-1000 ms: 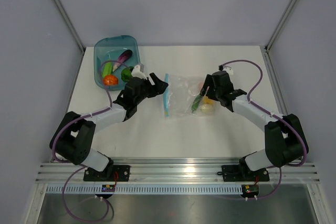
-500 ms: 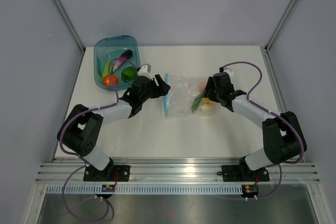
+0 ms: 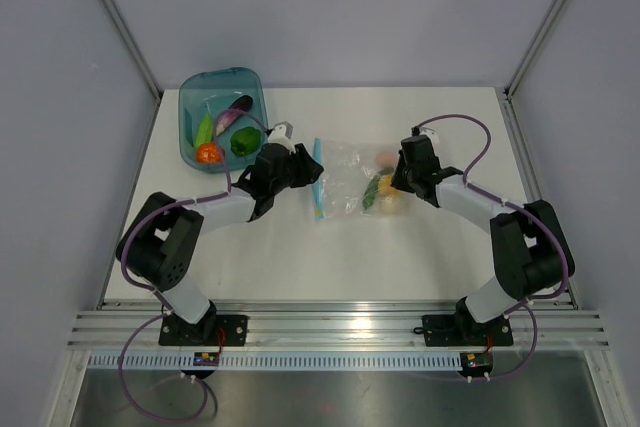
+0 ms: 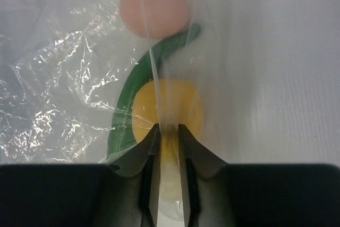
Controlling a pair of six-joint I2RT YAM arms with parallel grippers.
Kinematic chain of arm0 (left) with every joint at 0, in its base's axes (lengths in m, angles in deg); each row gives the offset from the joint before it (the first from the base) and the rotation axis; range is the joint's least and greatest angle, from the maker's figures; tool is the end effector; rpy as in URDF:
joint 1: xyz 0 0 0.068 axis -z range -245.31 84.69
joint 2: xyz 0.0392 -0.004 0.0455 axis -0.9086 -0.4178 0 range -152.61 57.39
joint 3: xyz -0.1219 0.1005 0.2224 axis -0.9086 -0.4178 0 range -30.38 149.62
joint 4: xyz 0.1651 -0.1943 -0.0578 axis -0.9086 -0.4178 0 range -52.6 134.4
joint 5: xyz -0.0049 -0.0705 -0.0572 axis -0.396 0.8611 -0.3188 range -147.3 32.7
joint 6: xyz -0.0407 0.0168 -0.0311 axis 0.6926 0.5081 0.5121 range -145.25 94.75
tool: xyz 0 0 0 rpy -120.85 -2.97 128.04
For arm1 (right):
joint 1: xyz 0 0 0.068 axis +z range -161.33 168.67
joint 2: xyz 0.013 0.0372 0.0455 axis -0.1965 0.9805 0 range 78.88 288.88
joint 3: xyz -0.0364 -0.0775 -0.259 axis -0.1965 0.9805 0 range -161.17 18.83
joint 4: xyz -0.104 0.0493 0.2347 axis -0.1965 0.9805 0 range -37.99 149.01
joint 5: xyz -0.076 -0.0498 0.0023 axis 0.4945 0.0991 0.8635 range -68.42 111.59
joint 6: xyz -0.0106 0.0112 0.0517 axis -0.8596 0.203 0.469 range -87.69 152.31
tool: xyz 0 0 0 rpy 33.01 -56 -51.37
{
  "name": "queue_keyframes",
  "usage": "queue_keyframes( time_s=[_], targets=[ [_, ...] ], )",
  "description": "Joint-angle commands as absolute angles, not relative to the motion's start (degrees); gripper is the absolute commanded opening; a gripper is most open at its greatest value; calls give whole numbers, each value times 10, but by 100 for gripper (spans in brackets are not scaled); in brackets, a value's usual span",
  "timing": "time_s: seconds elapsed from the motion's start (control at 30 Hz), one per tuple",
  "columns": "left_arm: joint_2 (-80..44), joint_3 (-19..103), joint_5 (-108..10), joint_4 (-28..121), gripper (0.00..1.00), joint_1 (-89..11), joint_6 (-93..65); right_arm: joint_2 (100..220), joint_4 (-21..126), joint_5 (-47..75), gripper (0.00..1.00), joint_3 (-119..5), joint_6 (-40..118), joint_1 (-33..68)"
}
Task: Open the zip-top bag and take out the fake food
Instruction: Pick up the fake vegetable from the zipper food storage bag.
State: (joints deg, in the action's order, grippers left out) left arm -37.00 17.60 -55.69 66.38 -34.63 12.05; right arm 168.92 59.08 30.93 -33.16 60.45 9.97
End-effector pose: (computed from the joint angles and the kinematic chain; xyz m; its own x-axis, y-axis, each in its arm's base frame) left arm 0.3026 -0.1806 0.1954 -0.6053 -0.3453 -0.7173 0.2076 0.8014 -0.5609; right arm 0.3069 0.1134 0.1964 -0.7009 0.2263 -0.6764 0.0895 0.9687 0.2313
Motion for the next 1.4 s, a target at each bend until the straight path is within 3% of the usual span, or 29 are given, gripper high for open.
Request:
queue_keyframes(
  time_s=[0.0,0.1,0.5,0.77,1.37],
  targets=[
    [-370,193,-540,696,42,-345,111,1686,586,306,22,-349,589,95],
    [-366,189,-533,703,34,-345,111,1678,583,295,0,-346,589,96],
    [-356,186,-540,698,15,-344,110,1603,598,328,0,-331,578,112],
    [-346,183,-541,696,14,-344,110,1595,637,433,0,-360,547,188],
    [-322,178,-553,685,11,-344,103,1597,643,435,0,-364,542,194]
  ],
)
